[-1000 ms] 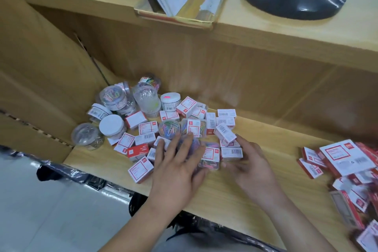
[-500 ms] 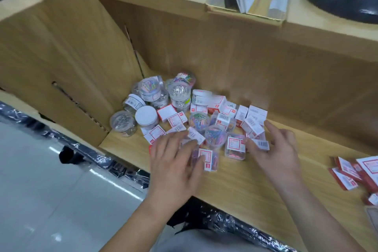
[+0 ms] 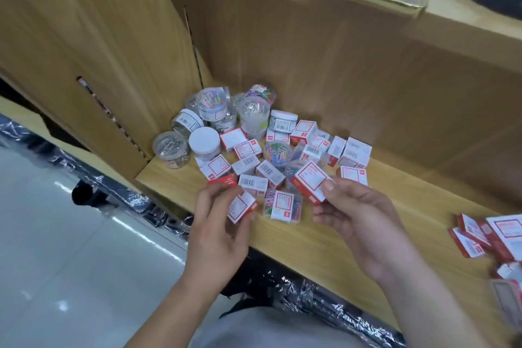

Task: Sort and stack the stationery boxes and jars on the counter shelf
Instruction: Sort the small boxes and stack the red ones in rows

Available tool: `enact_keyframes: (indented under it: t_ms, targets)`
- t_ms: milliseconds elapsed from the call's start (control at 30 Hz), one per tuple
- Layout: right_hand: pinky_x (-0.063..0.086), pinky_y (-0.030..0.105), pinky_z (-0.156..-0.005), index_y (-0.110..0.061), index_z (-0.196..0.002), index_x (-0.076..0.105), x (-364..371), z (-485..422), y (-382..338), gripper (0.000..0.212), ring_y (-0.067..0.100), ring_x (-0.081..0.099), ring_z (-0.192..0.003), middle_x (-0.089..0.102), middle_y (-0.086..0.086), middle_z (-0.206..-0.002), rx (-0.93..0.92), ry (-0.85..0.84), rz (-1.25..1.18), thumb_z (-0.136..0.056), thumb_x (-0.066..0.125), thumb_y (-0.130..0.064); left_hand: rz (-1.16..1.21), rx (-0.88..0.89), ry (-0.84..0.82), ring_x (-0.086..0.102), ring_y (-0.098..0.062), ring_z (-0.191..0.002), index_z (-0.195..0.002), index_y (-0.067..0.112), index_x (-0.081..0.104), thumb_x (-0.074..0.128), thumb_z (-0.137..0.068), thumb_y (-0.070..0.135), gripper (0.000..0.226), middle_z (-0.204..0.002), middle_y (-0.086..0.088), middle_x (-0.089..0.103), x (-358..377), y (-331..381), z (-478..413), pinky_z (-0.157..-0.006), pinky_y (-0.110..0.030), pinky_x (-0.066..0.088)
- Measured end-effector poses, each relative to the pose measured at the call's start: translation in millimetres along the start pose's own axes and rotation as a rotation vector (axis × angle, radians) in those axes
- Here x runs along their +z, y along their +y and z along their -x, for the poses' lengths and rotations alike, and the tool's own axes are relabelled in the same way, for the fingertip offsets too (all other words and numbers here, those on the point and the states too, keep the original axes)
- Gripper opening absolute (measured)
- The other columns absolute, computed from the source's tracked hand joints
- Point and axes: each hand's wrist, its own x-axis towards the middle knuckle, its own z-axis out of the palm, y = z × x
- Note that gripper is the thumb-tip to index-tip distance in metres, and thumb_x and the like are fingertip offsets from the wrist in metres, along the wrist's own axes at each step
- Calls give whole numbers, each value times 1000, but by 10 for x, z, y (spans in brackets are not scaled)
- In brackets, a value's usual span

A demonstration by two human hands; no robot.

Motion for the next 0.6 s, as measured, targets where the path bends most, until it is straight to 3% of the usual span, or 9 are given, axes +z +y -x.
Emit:
enact_keyframes:
  t_ms: [100, 167, 300, 400, 500, 600]
  targets:
    - [61, 34, -71, -6, -99, 77, 29, 23, 83, 27, 24, 66, -72, 75, 19, -92, -4, 5, 20, -76, 73, -19, 18, 0, 2, 55, -11, -126, -125, 5, 66, 84, -80, 9, 48, -130, -3, 53, -6, 18, 40, -103, -12, 40]
    - [61, 33, -72, -6, -106, 74, 17, 19, 100, 32, 26, 66, -75, 75, 20, -92, -21, 46, 43, -75, 75, -17, 41, -4, -8, 55, -9, -126, -126, 8, 66, 84, -81, 15, 49, -131, -1, 53, 3, 19, 53, -100, -11, 42]
    - [63, 35, -74, -5, -104, 70, -64, -55, 121, 21, 27, 71, -77, 75, 21, -98, -82, 257, 79, -84, 75, -2, 79, -61, -48, 61, -6, -118, -120, 13, 70, 81, -81, 30, 43, -126, 10, 60, 67, -8, 35, -97, -23, 51]
    - [64, 35, -75, -2, -104, 65, -174, -138, 145, 21, 27, 75, -76, 72, 23, -103, -104, 387, 60, -85, 75, -1, 26, -29, -41, 66, -8, -110, -111, 13, 74, 87, -78, 27, 39, -119, 10, 67, 119, -17, 6, -96, -29, 53]
    - [64, 34, -69, -3, -104, 64, -261, -222, 169, 21, 24, 73, -70, 72, 20, -93, -86, 416, 67, -87, 76, -8, 16, 31, -33, 66, -8, -105, -107, 10, 76, 89, -77, 21, 34, -115, 5, 69, 147, 93, -65, -96, -26, 52]
    - [56, 36, -62, -8, -100, 71, -334, -332, 234, 22, 20, 67, -67, 74, 13, -84, -106, 439, 240, -86, 79, -23, 29, 109, -66, 66, -7, -108, -109, 10, 76, 85, -81, 22, 32, -118, 4, 69, 216, 240, -187, -100, -20, 48]
